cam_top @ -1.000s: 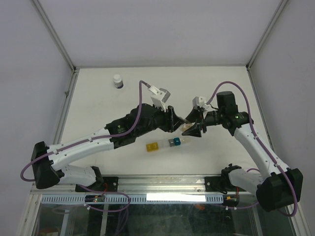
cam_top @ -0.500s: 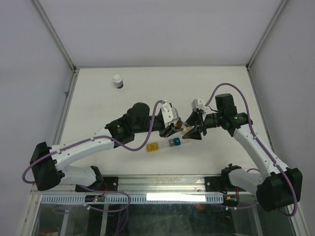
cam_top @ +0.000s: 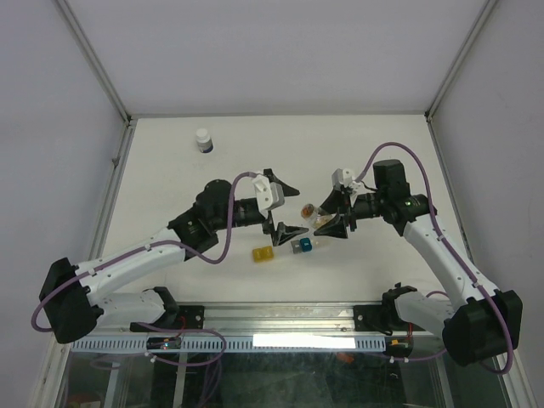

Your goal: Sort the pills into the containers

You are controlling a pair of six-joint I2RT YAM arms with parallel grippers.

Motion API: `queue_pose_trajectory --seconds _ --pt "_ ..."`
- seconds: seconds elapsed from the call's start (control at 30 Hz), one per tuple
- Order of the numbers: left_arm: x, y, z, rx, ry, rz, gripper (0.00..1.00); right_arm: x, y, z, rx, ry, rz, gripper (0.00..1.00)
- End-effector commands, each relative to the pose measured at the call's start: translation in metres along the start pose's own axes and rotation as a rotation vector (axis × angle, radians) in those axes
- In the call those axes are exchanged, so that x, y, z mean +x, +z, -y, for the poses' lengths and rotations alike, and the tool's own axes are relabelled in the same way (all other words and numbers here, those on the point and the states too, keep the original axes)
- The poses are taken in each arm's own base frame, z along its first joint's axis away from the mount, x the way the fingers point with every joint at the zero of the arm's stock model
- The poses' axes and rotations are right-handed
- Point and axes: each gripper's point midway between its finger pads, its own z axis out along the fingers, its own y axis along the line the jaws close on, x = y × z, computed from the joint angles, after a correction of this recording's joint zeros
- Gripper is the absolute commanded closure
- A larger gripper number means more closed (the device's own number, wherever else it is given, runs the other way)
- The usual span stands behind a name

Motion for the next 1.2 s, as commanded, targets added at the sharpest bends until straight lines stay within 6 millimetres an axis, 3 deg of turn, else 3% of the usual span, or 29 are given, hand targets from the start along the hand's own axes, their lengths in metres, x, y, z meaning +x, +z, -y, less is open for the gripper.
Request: queue_pose_trajectory --seconds 0.0,0.1,0.2,0.37,0.5,0.73,1.17 --pt "-0.067 -0.027 -0.014 -0.141 -0.061 0.237 0.01 -0.019 -0.002 0.002 0.002 -0.072 0.036 1.00" --pt "-0.071 -0.043 -0.019 -0.225 -0.235 0.289 0.01 -0.018 -0.002 0.003 0.003 -0.069 0.035 1.00" --pt "-0.066 -0.051 -0.011 -0.222 -0.386 0.331 0.01 -0.017 -0.002 0.004 0.006 -0.070 0.032 1.00" --pt "-0.051 -0.047 -0.008 -0.228 -0.691 0.332 0.04 -0.016 -0.002 0.005 0.006 -0.067 0.030 1.00" --pt "-0.037 -0.040 -0.017 -0.301 -0.850 0.261 0.11 -0.015 -0.001 0.005 0.005 -0.065 0.028 1.00" --pt "-0.029 -0.024 -0.025 -0.352 -0.876 0.108 0.24 -0.014 -0.001 0.006 0.007 -0.062 0.025 1.00" --pt "-0.031 0.007 -0.013 -0.318 -0.824 0.003 0.28 -0.014 -0.001 0.006 0.007 -0.062 0.025 1.00"
